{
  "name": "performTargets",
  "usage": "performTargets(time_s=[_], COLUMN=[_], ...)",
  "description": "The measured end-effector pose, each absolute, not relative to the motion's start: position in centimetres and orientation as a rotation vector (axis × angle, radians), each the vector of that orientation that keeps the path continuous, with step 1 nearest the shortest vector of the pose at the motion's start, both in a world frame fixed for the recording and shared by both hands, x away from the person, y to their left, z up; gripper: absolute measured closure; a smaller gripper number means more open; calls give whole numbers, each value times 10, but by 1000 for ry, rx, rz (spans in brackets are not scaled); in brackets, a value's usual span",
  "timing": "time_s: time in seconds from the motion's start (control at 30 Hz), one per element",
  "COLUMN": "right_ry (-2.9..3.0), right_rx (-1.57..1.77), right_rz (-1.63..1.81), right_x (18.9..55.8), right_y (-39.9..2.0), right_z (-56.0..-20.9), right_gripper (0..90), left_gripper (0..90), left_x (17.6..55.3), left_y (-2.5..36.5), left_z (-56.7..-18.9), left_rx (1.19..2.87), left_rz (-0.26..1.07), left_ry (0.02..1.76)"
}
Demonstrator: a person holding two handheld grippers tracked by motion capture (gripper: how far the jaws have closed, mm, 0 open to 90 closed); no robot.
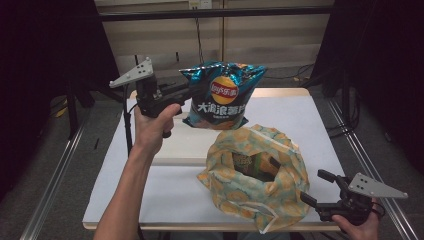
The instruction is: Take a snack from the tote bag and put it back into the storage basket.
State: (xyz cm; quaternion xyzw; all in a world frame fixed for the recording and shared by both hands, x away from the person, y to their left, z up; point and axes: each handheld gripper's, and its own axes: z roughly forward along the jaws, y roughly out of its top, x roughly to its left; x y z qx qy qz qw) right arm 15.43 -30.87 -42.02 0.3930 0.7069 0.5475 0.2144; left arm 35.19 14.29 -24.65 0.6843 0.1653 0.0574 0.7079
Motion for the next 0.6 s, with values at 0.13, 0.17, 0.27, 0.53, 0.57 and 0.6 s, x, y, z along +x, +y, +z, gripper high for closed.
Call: performTargets(time_s=[0.13,0.17,0.27,0.53,0.57,0.6], right_ry=[1967,1968,1971,1975,1976,1976], right_rx=[1092,1094,1096,1104,1109,1111], right_rz=[1519,1520,1515,1515,1513,1516], right_x=[155,155,156,157,158,158], right_y=[-309,-308,-308,-308,-308,-309], right_z=[-421,-421,-422,-423,-423,-424], right_gripper=[55,56,55,56,56,56], left_gripper=[835,835,835,836,836,836], left_x=[361,364,371,395,399,406], left_y=[156,158,163,169,169,171], left_z=[-254,-257,-265,-292,-296,-303], left_rx=[1516,1520,1528,1564,1559,1568], left_rz=[139,141,143,139,132,129], left_ry=[411,421,445,512,527,537])
